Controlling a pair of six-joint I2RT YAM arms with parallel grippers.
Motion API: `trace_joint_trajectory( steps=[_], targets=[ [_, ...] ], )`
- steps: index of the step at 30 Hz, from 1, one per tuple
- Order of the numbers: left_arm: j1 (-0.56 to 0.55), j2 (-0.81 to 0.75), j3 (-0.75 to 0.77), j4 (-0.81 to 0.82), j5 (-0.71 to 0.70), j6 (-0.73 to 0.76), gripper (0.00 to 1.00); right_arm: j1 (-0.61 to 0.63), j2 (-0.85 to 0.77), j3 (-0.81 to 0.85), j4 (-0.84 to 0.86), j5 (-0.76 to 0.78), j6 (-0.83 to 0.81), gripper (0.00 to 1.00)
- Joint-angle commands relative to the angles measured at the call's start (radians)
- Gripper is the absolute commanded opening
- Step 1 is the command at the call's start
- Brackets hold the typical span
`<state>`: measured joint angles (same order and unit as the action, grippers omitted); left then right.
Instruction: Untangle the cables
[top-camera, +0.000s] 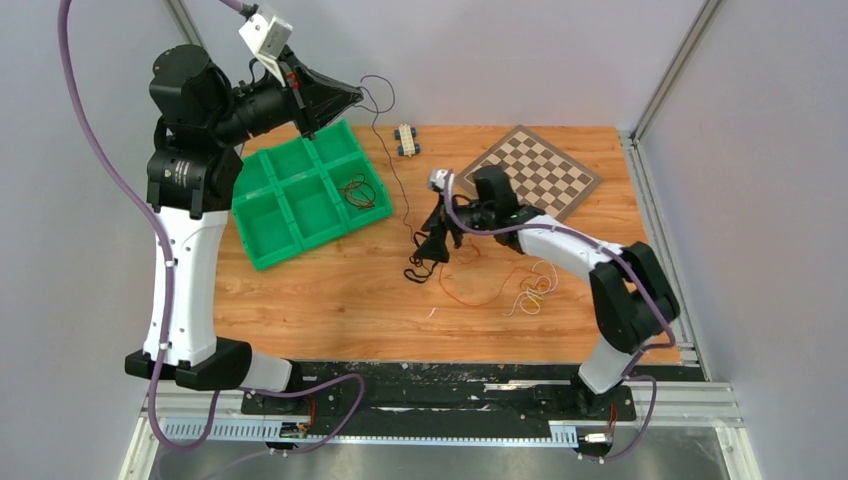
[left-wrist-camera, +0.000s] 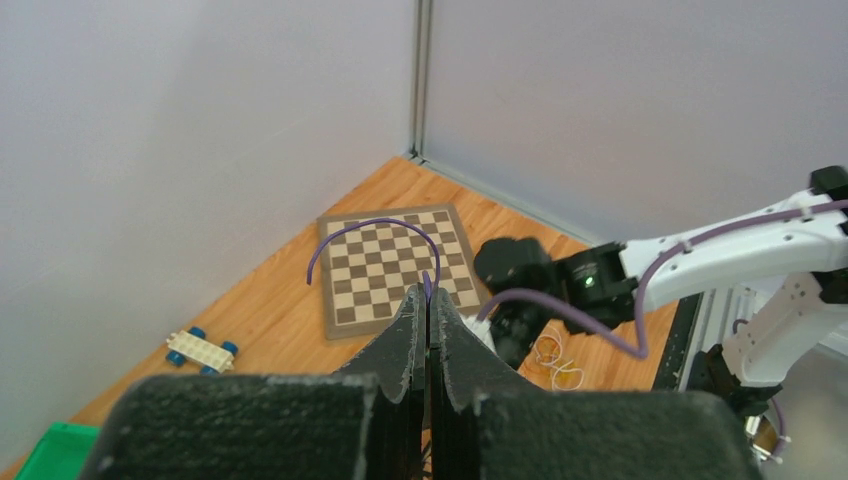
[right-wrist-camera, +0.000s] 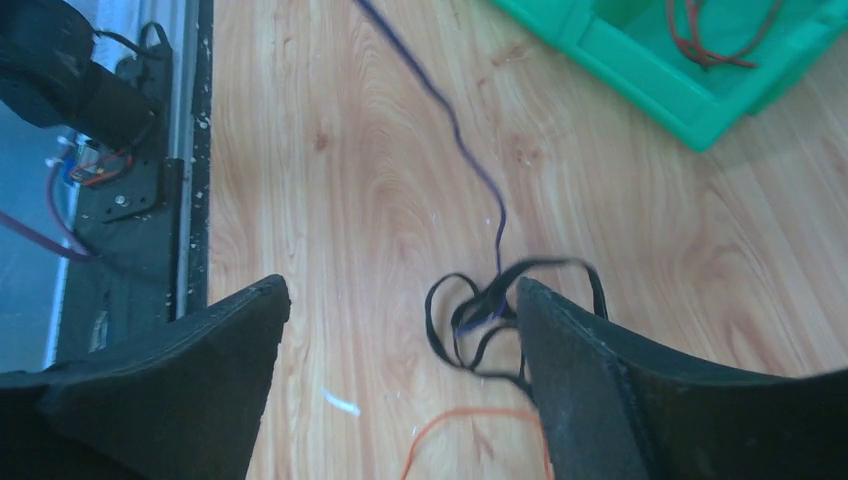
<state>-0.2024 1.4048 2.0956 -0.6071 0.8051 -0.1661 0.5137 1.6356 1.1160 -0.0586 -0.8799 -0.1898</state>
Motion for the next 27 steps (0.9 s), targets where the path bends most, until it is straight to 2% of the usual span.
trace_joint_trajectory(
  steps=[1,3,6,8,9,12,15,21,24,27],
  targets=[
    [0.006,-0.021,0.048,0.07,-0.017,-0.094,0.0,0.083,0.182,0.083,0.219,0.082,0.077,0.77],
    [0.022,-0.008,0.085,0.1,-0.065,-0.149,0.0,0.085,0.279,0.127,0.206,0.071,0.138,0.6],
    [0.055,0.046,0.232,0.095,-0.147,-0.167,0.0,0.079,0.373,0.147,0.172,0.072,0.183,0.38],
    [0.081,0.082,0.336,0.084,-0.2,-0.155,0.0,0.068,0.4,0.139,0.133,0.069,0.221,0.31],
    [0.09,0.089,0.386,0.085,-0.22,-0.149,0.0,0.061,0.404,0.133,0.112,0.059,0.23,0.31],
    [0.14,0.086,0.393,0.144,-0.311,-0.12,0.0,0.041,0.386,0.085,0.064,0.04,0.241,0.33],
    [0.184,0.065,0.321,0.181,-0.335,-0.118,0.0,0.02,0.349,0.04,0.024,0.043,0.232,0.36],
    [0.266,-0.011,0.128,0.222,-0.392,-0.06,0.0,-0.024,0.316,0.06,-0.042,0.034,0.228,0.38],
    [0.305,-0.012,0.078,0.212,-0.453,-0.033,0.0,-0.033,0.306,0.069,-0.065,0.036,0.212,0.39],
    [0.351,-0.005,0.013,0.208,-0.444,-0.061,0.0,-0.037,0.301,0.07,-0.078,0.041,0.197,0.39]
  ],
)
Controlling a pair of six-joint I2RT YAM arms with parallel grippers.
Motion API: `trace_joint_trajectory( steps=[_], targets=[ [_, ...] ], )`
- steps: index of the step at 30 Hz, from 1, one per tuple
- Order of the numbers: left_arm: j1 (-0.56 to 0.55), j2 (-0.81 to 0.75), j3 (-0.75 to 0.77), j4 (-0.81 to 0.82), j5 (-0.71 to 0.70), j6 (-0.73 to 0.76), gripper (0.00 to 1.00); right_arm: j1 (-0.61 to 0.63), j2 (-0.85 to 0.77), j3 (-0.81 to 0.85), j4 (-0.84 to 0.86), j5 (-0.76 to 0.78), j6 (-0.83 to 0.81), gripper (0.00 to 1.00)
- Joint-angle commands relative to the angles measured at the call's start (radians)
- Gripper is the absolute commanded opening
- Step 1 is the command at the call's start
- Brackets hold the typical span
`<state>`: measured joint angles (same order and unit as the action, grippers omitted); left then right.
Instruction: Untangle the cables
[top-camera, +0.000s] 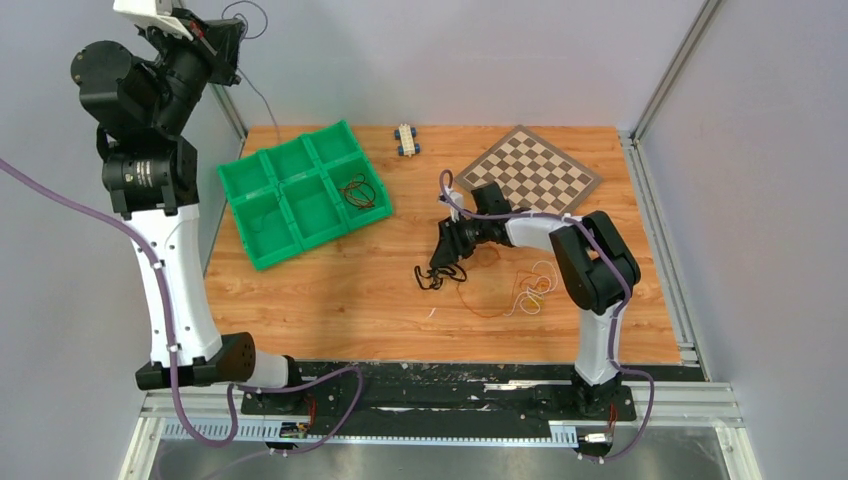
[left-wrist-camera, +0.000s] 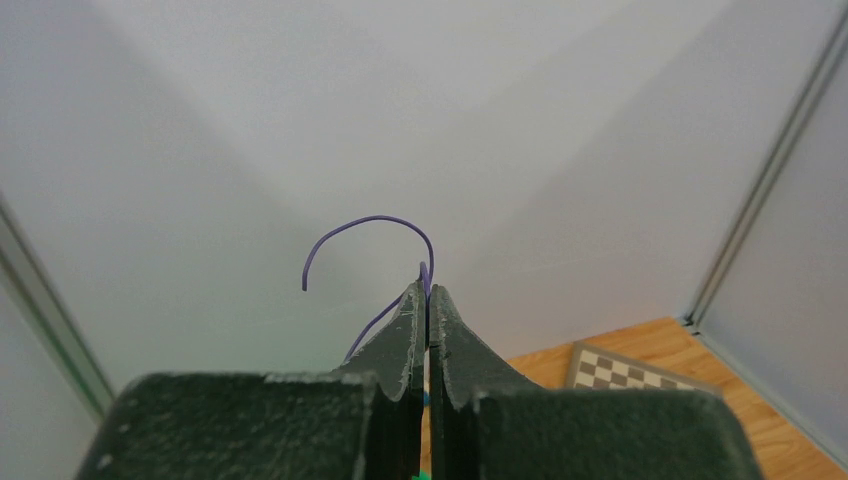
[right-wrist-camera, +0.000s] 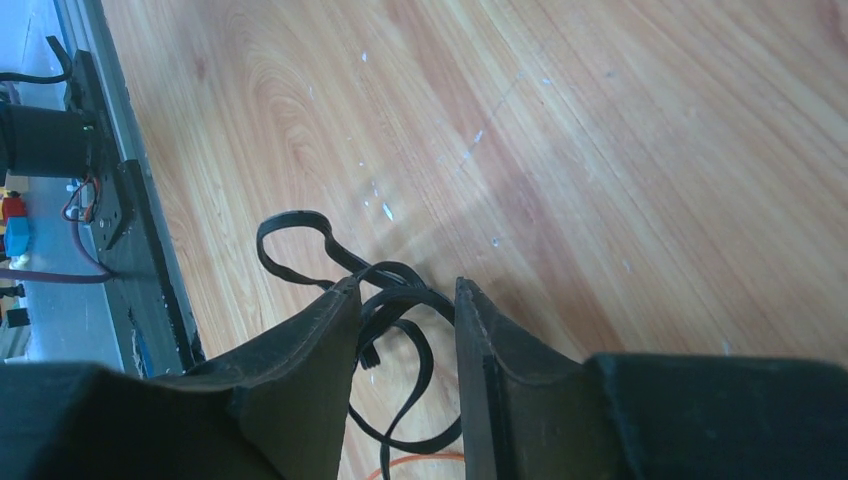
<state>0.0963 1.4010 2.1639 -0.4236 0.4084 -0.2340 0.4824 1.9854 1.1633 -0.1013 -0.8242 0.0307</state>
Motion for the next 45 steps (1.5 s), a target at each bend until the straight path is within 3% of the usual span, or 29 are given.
trace_joint_trajectory(
  steps=[1,10,27,31,45],
  targets=[
    [0.071,-0.002,-0.092,0.032,-0.024,-0.001,0.0,-0.009,-0.048,0.023,-0.04,-0.015,-0.026,0.39],
    [0.093,-0.053,-0.396,0.181,0.121,-0.009,0.0,-0.045,-0.033,0.037,-0.063,-0.004,-0.022,0.4],
    [0.124,-0.034,-0.727,0.245,0.096,0.066,0.0,-0.063,-0.025,0.041,-0.082,0.016,-0.025,0.42],
    [0.131,-0.035,-0.725,0.257,0.128,0.06,0.0,-0.063,-0.024,0.039,-0.083,0.017,-0.026,0.43],
    [0.132,-0.007,-0.501,0.258,0.222,-0.035,0.0,-0.062,-0.01,0.043,-0.086,0.016,-0.023,0.44]
  ],
)
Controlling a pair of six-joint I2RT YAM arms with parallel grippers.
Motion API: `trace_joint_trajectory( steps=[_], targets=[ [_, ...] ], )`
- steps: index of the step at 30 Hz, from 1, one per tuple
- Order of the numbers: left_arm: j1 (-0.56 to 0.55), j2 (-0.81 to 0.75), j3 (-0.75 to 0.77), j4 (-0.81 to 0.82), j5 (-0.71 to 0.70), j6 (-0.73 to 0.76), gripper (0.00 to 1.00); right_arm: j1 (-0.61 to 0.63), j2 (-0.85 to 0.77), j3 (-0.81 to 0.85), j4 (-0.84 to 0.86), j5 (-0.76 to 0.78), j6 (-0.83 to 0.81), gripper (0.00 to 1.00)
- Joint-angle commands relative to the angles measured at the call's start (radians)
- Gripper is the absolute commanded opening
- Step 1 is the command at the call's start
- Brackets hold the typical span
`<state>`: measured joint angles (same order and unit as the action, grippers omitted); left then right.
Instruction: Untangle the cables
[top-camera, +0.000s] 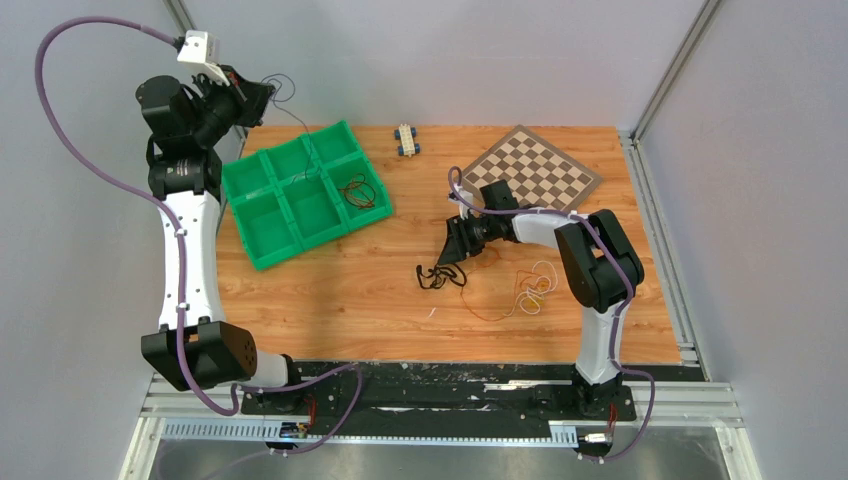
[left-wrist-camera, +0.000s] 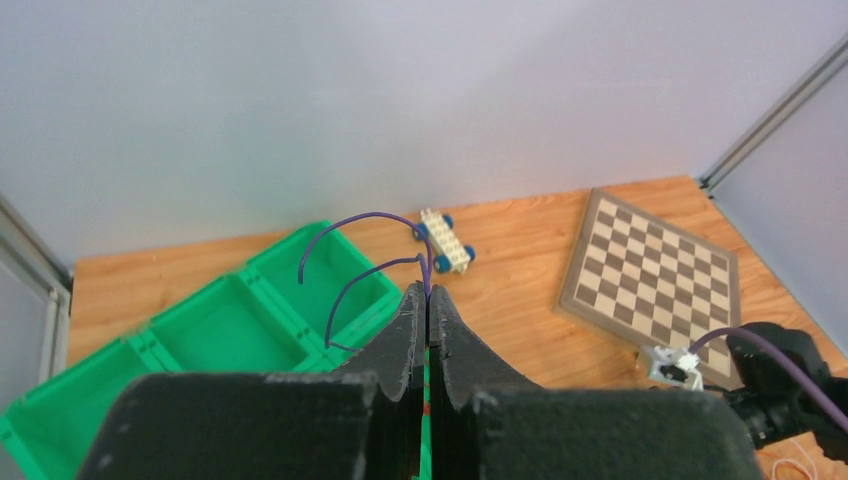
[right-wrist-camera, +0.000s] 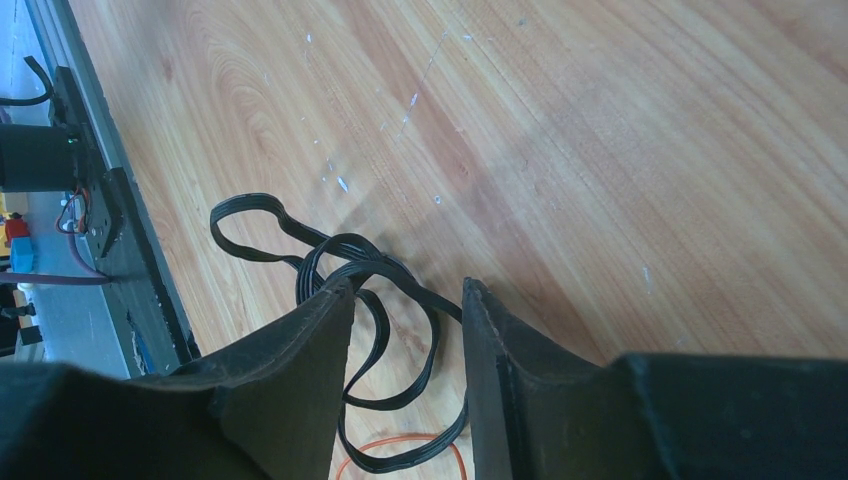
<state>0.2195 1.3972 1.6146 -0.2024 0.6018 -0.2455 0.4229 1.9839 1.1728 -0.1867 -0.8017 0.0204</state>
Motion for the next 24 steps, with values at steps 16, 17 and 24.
trace_joint_trajectory(
  steps=[16,17,24],
  targets=[
    [0.019,0.053,-0.136,0.07,-0.028,0.108,0.0,-0.004,-0.013,0.018,-0.005,0.007,-0.015,0.45],
    [0.023,0.058,-0.147,0.069,-0.031,0.117,0.0,-0.004,-0.014,0.016,-0.006,0.007,-0.015,0.45],
    [0.029,0.095,-0.313,0.045,-0.004,0.288,0.0,-0.003,-0.02,0.006,-0.01,0.01,-0.014,0.45]
  ],
)
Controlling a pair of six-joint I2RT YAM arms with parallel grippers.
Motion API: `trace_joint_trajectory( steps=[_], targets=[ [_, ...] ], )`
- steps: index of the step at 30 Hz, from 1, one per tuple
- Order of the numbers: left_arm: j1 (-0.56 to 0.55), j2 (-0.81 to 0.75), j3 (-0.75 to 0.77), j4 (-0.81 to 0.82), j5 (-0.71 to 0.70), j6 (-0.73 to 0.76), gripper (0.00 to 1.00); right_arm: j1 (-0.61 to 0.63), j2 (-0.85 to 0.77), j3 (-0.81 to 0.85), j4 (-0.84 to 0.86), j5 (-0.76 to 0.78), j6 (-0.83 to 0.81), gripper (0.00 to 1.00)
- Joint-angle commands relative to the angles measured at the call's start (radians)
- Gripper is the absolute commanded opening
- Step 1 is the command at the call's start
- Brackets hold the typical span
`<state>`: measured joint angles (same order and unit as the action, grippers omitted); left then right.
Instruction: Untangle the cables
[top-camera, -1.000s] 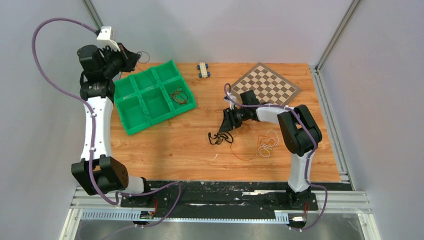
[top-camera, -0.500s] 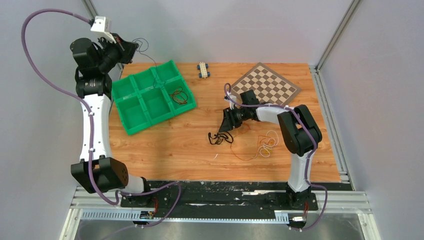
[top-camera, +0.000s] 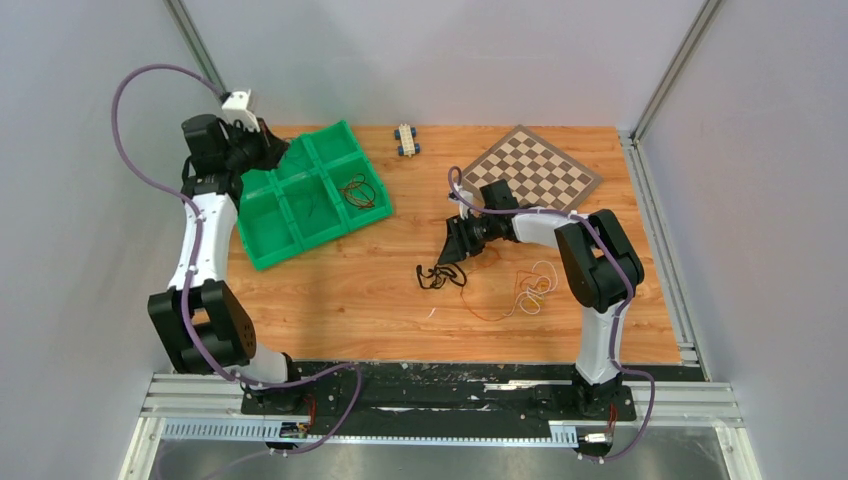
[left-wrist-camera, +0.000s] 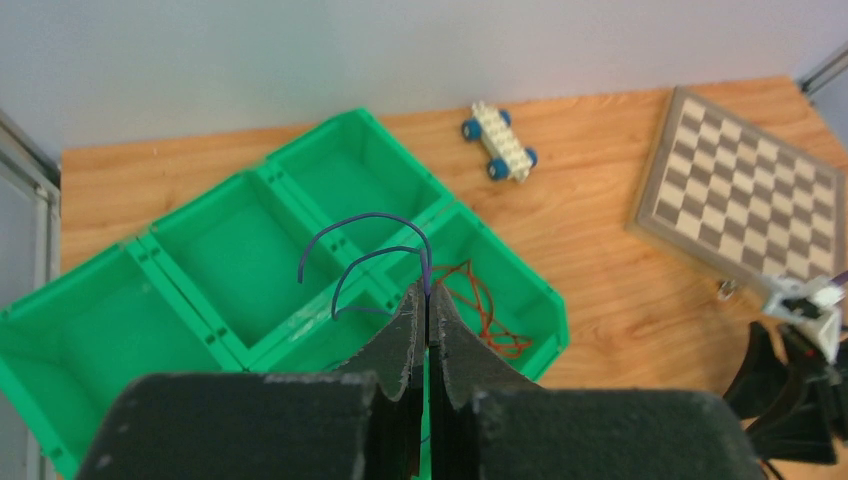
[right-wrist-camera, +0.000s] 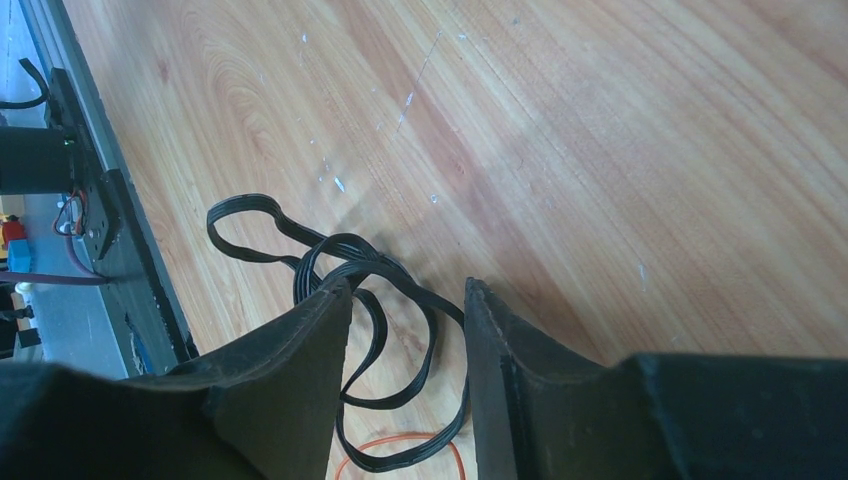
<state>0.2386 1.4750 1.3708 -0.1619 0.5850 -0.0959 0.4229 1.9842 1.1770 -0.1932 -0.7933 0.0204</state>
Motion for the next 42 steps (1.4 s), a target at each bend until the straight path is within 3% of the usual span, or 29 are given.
trace_joint_trajectory(
  steps=[1,6,12,14,16,20,24,28,31,33,38,42],
  targets=[
    [0.01,0.024,-0.099,0.0,0.014,0.152,0.0,-0.004,-0.023,0.0,-0.003,0.002,-0.014,0.45],
    [0.01,0.103,-0.163,-0.035,-0.011,0.208,0.0,-0.004,-0.033,-0.015,-0.005,0.009,-0.041,0.45],
    [0.008,0.215,-0.138,-0.129,-0.081,0.25,0.0,-0.003,-0.047,-0.032,-0.009,0.018,-0.052,0.45],
    [0.007,0.245,-0.111,-0.169,-0.1,0.257,0.13,-0.003,-0.051,-0.035,-0.012,0.019,-0.055,0.45],
    [0.007,0.264,-0.07,-0.219,-0.105,0.26,0.41,-0.004,-0.059,-0.038,-0.018,0.02,-0.064,0.46],
    [0.007,0.221,-0.019,-0.267,-0.08,0.249,0.7,-0.004,-0.092,-0.048,-0.036,0.017,-0.078,0.47],
    [0.008,0.125,0.003,-0.298,-0.007,0.267,0.85,-0.005,-0.154,-0.055,-0.068,0.0,-0.097,0.49],
    [-0.03,0.035,0.006,-0.418,0.169,0.443,0.88,-0.006,-0.244,-0.063,-0.123,-0.004,-0.149,0.52],
    [-0.169,-0.02,-0.051,-0.551,0.227,0.651,0.88,-0.022,-0.298,-0.082,-0.165,0.003,-0.186,0.53],
    [-0.287,-0.035,-0.122,-0.539,0.221,0.68,0.87,-0.05,-0.314,-0.102,-0.187,0.017,-0.196,0.53],
    [-0.59,0.016,-0.267,-0.313,0.174,0.492,0.9,-0.122,-0.324,-0.157,-0.228,0.017,-0.178,0.53],
    [-0.728,0.148,-0.274,-0.218,0.094,0.304,0.95,-0.128,-0.35,-0.198,-0.232,0.064,-0.186,0.55]
  ],
)
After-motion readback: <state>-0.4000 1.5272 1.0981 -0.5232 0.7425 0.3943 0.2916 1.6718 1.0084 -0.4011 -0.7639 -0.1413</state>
